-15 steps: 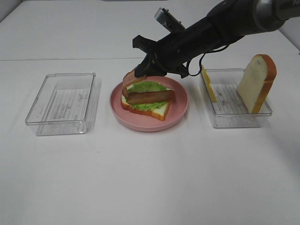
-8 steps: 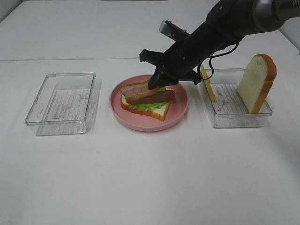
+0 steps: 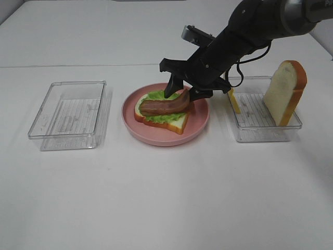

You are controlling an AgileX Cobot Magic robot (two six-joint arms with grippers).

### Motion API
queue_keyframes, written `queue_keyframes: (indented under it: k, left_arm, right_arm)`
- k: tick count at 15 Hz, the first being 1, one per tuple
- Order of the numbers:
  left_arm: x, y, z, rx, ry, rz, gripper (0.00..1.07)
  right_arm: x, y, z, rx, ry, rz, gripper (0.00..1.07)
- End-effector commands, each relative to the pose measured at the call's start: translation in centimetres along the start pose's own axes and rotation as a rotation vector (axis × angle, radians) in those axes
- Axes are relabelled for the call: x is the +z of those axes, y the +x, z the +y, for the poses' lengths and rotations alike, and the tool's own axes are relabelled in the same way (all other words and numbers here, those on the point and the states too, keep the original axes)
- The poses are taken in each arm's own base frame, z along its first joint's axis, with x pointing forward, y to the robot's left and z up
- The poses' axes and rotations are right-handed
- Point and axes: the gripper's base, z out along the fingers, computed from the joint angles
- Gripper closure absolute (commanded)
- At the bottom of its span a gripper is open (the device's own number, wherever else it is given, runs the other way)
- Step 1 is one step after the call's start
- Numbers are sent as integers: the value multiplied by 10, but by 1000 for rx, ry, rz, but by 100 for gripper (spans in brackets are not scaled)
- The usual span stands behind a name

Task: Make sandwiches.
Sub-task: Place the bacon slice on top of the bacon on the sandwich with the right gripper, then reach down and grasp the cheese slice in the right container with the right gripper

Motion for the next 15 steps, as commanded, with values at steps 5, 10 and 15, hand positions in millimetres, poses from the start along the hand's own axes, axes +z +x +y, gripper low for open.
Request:
queue_keyframes:
  k: [5,10,15]
  left_arm:
    - [-2,1,1,4,0,-29,35]
    - [-2,1,1,4,0,-29,35]
    - [-2,1,1,4,0,-29,35]
  right_arm:
    - [-44,-15,19,-135,-4,-98,32]
    - [-75,-22,13,-191,125,-132,32]
    - [-91,-34,-30,-129,239,-146,33]
